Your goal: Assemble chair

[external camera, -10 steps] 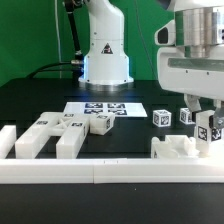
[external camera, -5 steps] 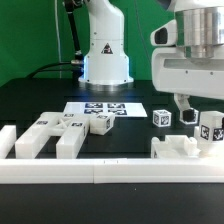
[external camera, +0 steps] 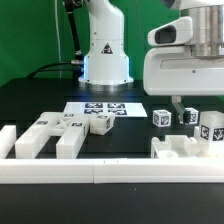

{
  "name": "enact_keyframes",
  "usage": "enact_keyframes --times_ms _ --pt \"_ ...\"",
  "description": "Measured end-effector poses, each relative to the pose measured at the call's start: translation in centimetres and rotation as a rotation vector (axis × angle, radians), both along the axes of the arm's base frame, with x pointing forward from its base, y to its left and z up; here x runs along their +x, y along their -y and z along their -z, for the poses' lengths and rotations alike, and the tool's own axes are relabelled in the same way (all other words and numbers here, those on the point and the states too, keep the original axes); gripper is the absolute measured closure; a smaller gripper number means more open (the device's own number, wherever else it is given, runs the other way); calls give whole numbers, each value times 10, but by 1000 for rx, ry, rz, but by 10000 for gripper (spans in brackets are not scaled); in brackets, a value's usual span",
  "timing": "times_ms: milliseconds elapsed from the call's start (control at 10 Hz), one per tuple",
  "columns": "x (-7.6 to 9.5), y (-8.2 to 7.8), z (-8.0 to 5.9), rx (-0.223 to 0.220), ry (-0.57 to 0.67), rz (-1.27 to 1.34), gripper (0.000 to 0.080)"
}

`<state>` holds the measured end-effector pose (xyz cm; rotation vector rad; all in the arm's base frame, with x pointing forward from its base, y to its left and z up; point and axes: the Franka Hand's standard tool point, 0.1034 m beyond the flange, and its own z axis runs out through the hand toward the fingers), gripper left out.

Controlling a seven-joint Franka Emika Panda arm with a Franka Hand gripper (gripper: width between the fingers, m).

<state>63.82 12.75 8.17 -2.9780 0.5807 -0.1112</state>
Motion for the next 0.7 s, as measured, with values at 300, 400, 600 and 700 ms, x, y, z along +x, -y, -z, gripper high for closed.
enact_keyframes --times_ms 300,400,600,700 --pt "0 -1 0 -30 20 -225 151" --pt "0 0 0 -42 24 -289 151" --pt "0 0 1 -68 35 -426 151" --pt "0 0 1 -78 38 -483 151"
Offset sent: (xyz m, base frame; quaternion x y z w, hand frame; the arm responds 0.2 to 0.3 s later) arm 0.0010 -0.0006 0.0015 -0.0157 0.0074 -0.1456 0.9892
